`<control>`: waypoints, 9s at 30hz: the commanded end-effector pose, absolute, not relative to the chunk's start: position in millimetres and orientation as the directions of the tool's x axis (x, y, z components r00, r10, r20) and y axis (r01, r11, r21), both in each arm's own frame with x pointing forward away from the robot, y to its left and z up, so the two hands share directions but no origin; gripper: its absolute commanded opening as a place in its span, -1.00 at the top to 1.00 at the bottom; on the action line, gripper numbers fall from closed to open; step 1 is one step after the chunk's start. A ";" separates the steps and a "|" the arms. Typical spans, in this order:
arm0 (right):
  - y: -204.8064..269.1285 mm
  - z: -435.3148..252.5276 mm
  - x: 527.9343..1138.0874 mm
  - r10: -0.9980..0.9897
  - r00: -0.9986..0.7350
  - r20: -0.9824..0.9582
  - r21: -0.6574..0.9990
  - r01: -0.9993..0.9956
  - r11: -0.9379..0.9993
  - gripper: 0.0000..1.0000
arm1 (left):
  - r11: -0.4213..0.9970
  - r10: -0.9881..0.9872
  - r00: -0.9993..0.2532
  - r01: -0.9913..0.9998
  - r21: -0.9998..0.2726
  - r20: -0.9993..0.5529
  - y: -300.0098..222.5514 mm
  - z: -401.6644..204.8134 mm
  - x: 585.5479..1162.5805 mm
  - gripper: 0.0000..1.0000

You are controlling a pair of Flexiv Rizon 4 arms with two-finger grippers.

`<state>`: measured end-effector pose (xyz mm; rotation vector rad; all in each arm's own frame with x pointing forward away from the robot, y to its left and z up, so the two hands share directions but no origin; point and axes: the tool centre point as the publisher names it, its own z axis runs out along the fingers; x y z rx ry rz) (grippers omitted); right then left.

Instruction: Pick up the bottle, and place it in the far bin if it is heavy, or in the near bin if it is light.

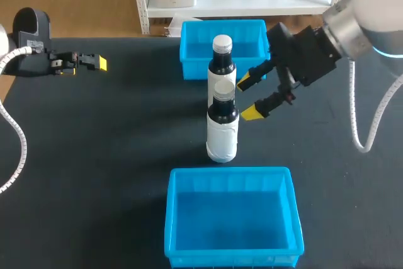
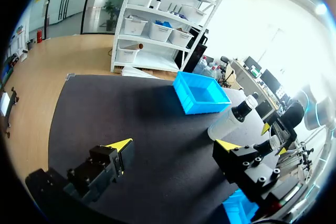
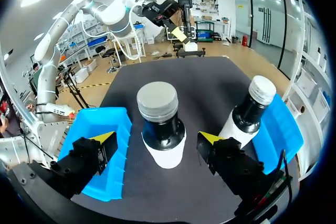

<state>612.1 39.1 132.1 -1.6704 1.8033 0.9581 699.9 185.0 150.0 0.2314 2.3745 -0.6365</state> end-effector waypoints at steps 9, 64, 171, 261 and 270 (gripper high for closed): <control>62.3 122.1 617.2 -0.614 -0.139 -0.777 0.181 -0.983 -0.006 -1.00 | 0.866 0.000 -0.767 0.321 -0.383 -0.642 185.0 150.0 700.0 -1.00; 83.3 116.3 615.6 -0.578 -0.138 -0.805 0.176 -0.984 -0.009 -0.51 | 0.866 0.000 -0.767 0.321 -0.383 -0.642 185.0 150.0 700.0 -1.00; -38.3 211.4 658.9 -0.576 -0.033 -0.816 -0.050 -0.990 0.128 1.00 | 0.866 0.000 -0.767 0.321 -0.383 -0.642 185.0 150.0 700.0 -1.00; 95.0 181.6 915.4 -0.561 0.035 -0.827 0.000 -0.998 -0.063 1.00 | 0.866 0.000 -0.767 0.321 -0.383 -0.642 185.0 150.0 700.0 -1.00; 110.9 171.9 922.3 -0.560 0.040 -0.828 0.015 -0.996 -0.093 1.00 | 0.866 0.000 -0.767 0.321 -0.383 -0.642 185.0 150.0 700.0 -1.00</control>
